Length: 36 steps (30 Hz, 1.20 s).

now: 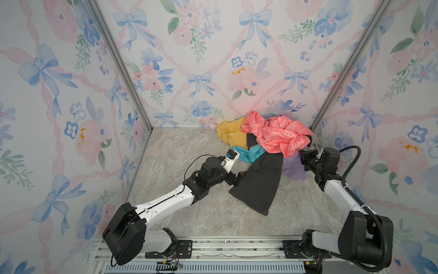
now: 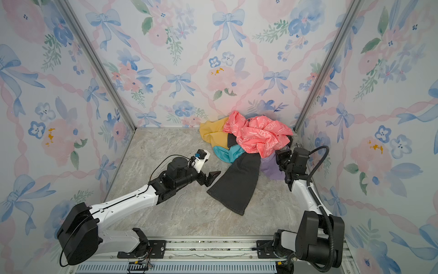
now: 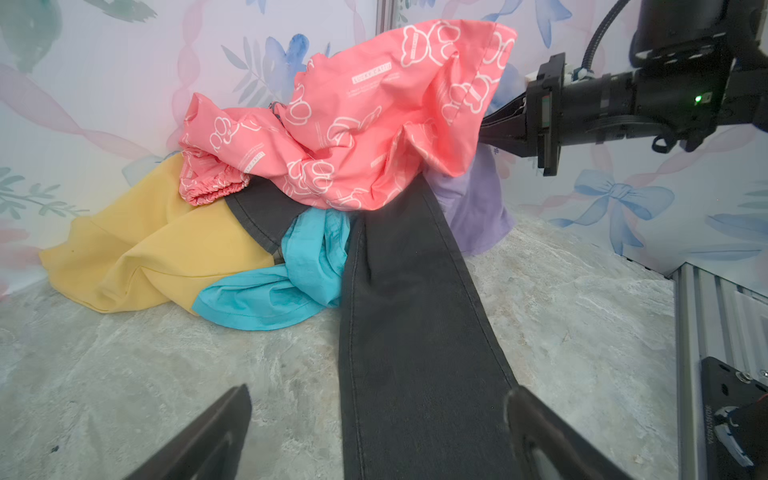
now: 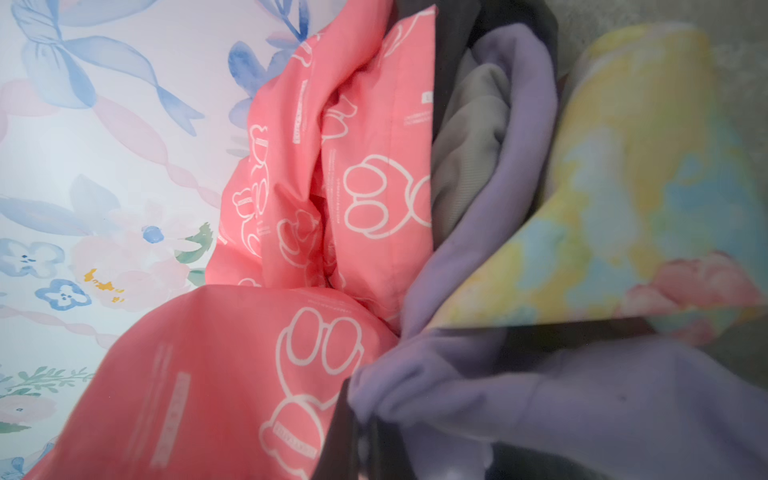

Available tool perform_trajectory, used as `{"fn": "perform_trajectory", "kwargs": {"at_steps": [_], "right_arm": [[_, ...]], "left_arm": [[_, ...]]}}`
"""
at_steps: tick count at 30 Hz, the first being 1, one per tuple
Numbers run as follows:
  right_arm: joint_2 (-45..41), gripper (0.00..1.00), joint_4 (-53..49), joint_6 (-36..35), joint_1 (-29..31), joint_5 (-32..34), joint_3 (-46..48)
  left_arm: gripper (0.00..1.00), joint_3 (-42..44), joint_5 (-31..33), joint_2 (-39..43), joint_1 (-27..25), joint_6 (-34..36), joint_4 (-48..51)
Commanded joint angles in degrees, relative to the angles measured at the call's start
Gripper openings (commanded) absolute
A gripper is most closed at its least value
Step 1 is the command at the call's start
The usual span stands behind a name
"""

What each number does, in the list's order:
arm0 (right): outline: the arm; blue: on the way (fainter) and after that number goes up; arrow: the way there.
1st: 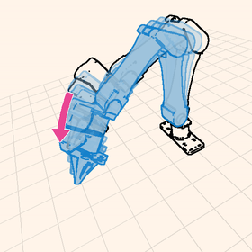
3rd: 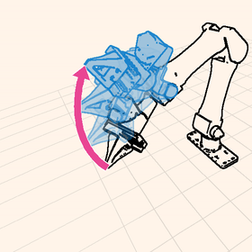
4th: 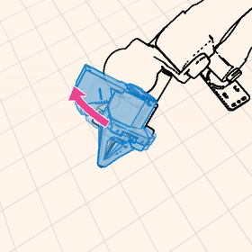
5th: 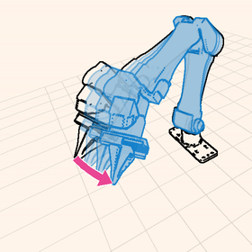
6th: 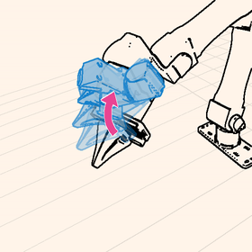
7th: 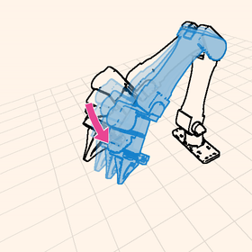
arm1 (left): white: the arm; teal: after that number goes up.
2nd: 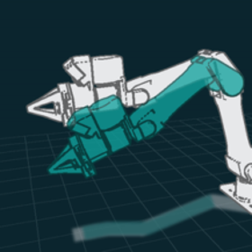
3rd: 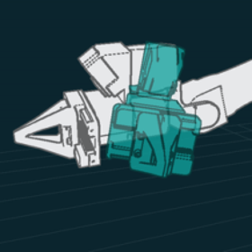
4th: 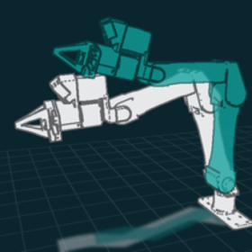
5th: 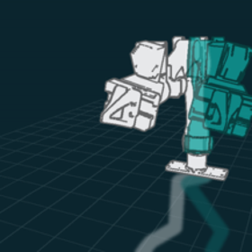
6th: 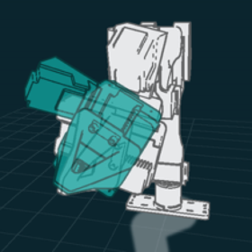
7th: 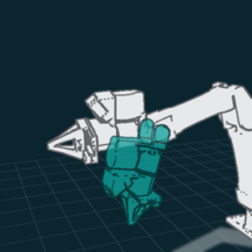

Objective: Pick out a specific cloth from the pile
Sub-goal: 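Lower the right gripper into the pile and close on the lavender cloth, then lift the lavender cloth high out of the pile with the right gripper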

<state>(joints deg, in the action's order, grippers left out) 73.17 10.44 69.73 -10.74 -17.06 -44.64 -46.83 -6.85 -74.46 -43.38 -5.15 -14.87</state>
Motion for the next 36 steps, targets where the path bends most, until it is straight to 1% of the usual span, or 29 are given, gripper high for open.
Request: {"fn": "perform_trajectory", "kwargs": {"at_steps": [1, 15, 26, 36], "right_arm": [[-2.3, 0.0, 2.0, -2.0, -0.1, 1.7, -7.0], [0.5, 0.0, -6.4, -5.9, 0.7, 0.6, -25.4], [2.9, 0.0, -8.9, -7.6, 3.2, -0.1, -35.5], [7.5, 0.0, -11.5, -8.7, 3.1, -0.7, -48.5]], "left_arm": [[0.97, -0.2, 0.8, 1.5, 0.0, -0.8, 0.2], [0.97, -0.2, 1.4, 1.2, 0.0, -0.8, 0.2], [0.97, 0.0, 2.2, 0.6, -0.1, -0.6, 0.2], [0.97, -0.1, 2.9, -0.1, -0.1, -0.5, 0.2]]}}
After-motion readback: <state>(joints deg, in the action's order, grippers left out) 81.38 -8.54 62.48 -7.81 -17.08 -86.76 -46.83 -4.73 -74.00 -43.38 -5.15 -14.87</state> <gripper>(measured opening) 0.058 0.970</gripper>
